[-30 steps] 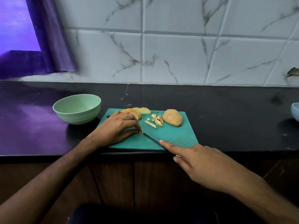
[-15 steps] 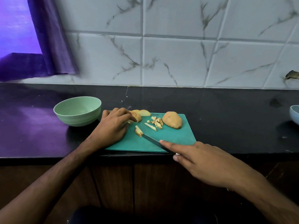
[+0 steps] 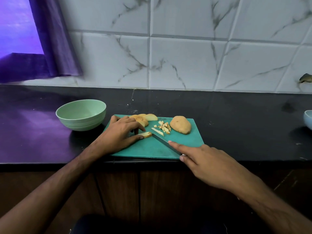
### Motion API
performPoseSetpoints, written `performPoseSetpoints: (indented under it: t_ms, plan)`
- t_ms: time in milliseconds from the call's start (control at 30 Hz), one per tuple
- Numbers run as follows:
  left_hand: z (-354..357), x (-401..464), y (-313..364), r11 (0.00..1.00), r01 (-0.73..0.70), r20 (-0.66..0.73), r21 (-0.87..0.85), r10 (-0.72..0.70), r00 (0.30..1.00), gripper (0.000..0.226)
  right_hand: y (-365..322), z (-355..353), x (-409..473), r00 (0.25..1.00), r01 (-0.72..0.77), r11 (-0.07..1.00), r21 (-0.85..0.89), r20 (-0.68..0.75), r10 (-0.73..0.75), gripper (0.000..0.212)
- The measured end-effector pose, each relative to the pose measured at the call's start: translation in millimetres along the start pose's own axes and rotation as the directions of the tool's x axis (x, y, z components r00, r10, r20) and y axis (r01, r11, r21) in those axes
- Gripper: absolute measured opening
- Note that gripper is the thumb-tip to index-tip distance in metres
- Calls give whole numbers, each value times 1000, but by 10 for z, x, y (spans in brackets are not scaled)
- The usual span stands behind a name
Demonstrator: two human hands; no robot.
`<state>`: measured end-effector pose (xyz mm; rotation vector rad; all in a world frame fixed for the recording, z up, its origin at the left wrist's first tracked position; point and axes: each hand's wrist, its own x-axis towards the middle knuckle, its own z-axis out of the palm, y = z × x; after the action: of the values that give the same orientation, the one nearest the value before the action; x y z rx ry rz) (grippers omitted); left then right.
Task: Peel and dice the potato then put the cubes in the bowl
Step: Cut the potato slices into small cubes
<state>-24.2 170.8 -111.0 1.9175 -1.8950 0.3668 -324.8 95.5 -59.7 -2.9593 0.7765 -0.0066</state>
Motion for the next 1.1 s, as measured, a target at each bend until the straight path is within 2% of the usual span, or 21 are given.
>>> performPoseSetpoints:
  t_ms: [100,300,667,833,1100]
  plan:
    - [-12,-9,20,999,-20,1,-36,20,1000,36,12,42,9,1000,-10,1000,23,-5,10,51]
    - [-18,-9,-19,997,-24,20,-71,25,999,29,-164,96,57,996,75,986,146,46,-82,50]
    - [1,-9,-31,996,36,10,-76,-35,999,25,-17,64,174,995,-102,989,110,18,100,50]
    - [12,-9,-44,994,25,-2,-107,-25,1000,18,-84,46,183,996,-85,972,220,28,81,51]
    - [30,1,-58,992,15,10,-124,-14,1000,25,-174,123,247,995,-98,967,236,38,92,52]
